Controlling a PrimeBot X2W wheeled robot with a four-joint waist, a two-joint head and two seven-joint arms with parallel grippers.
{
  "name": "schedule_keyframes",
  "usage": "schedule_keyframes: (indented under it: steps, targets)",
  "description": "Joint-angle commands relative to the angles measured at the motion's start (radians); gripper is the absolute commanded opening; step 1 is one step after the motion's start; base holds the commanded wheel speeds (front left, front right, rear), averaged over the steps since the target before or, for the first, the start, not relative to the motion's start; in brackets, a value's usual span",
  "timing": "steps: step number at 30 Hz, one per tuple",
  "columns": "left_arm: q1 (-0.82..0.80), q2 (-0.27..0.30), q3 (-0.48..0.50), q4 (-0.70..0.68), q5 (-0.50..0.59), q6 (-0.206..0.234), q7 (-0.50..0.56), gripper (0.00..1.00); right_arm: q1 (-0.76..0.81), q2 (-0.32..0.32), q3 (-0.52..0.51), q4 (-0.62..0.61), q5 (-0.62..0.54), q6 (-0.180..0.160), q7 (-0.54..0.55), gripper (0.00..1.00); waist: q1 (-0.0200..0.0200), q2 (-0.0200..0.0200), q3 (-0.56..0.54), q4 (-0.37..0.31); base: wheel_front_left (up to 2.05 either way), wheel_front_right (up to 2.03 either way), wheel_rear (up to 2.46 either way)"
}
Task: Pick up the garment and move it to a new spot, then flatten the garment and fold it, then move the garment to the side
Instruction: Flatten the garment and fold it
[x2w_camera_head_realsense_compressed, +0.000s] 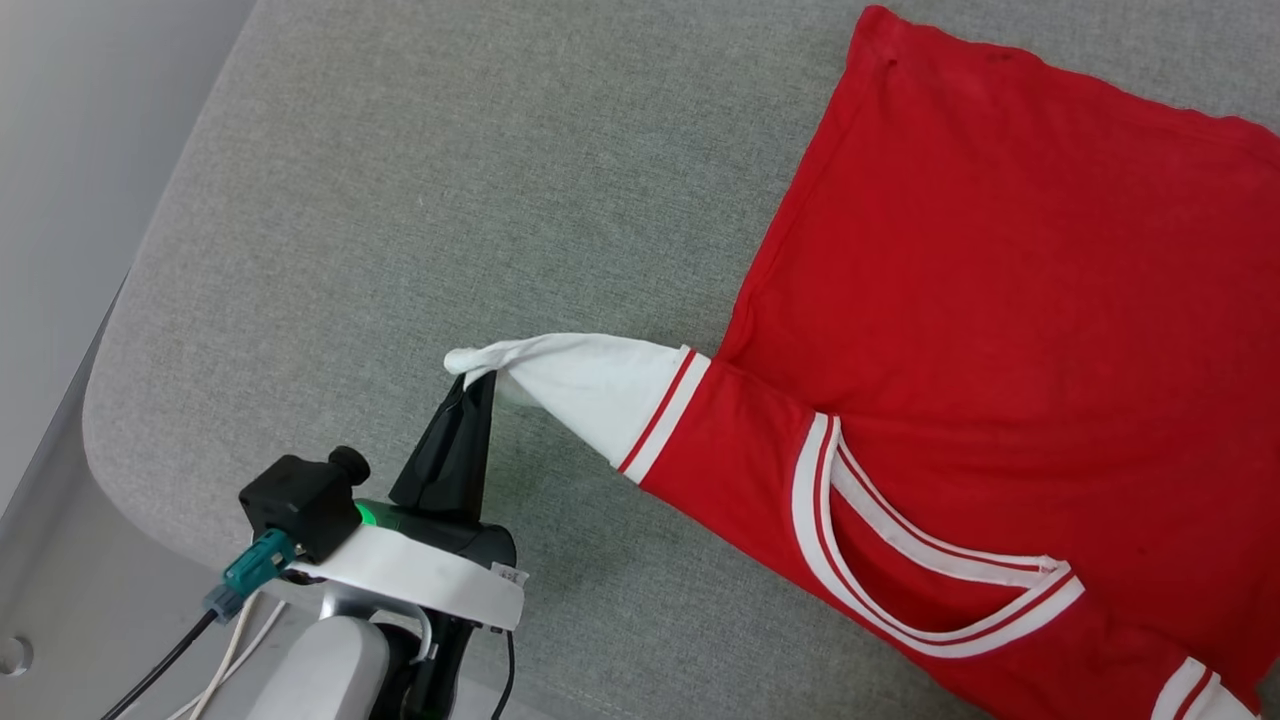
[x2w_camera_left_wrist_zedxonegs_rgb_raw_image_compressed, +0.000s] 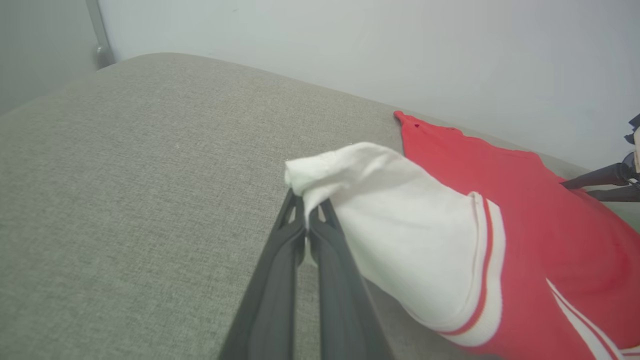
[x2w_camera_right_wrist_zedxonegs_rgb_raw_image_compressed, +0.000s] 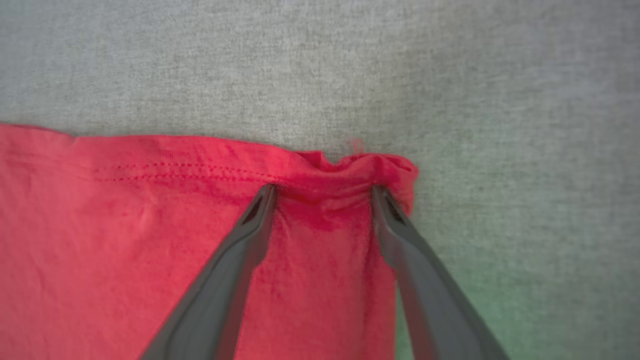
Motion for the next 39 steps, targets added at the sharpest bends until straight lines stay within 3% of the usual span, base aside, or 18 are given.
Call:
schedule_keyframes:
  steps: [1,7,15,22,28,34,39]
  targets:
    - [-0.019,-0.006,0.001,0.007,0.002,-0.004,-0.006,0.0,0.117,0.098,-0.027,0.096,-0.025,-0.001,0.084,0.0,0.0,0.0,-0.002,-0.003,0.0,0.0,0.0]
    - [-0.01,-0.009,-0.002,0.026,0.01,-0.002,-0.01,0.0,0.089,0.098,-0.01,0.025,-0.065,-0.001,0.073,0.0,0.0,0.0,-0.033,-0.019,0.0,0.0,0.0]
    - [0.049,0.016,0.008,0.063,0.01,0.029,0.002,0.0,0.106,0.029,0.167,-0.104,-0.026,-0.001,0.076,0.0,0.0,0.0,-0.156,-0.112,0.0,0.0,0.0]
    - [0.121,0.055,0.037,0.081,0.001,0.072,0.023,0.0,0.338,-0.04,0.335,-0.305,0.14,-0.001,0.146,0.0,0.0,0.0,-0.258,-0.227,0.0,0.0,0.0]
    - [0.182,0.084,0.072,0.08,-0.012,0.114,0.037,0.0,0.631,-0.067,0.413,-0.512,0.263,-0.001,0.211,0.0,0.0,0.0,-0.314,-0.32,0.0,0.0,0.0]
    - [0.221,0.1,0.093,0.086,-0.023,0.141,0.043,0.0,0.914,-0.015,0.381,-0.627,0.327,-0.001,0.241,0.0,0.0,0.0,-0.347,-0.376,0.0,0.0,0.0]
    - [0.23,0.108,0.095,0.079,-0.024,0.152,0.054,0.0,1.053,0.052,0.353,-0.647,0.347,-0.001,0.236,0.0,0.0,0.0,-0.357,-0.395,0.0,0.0,0.0]
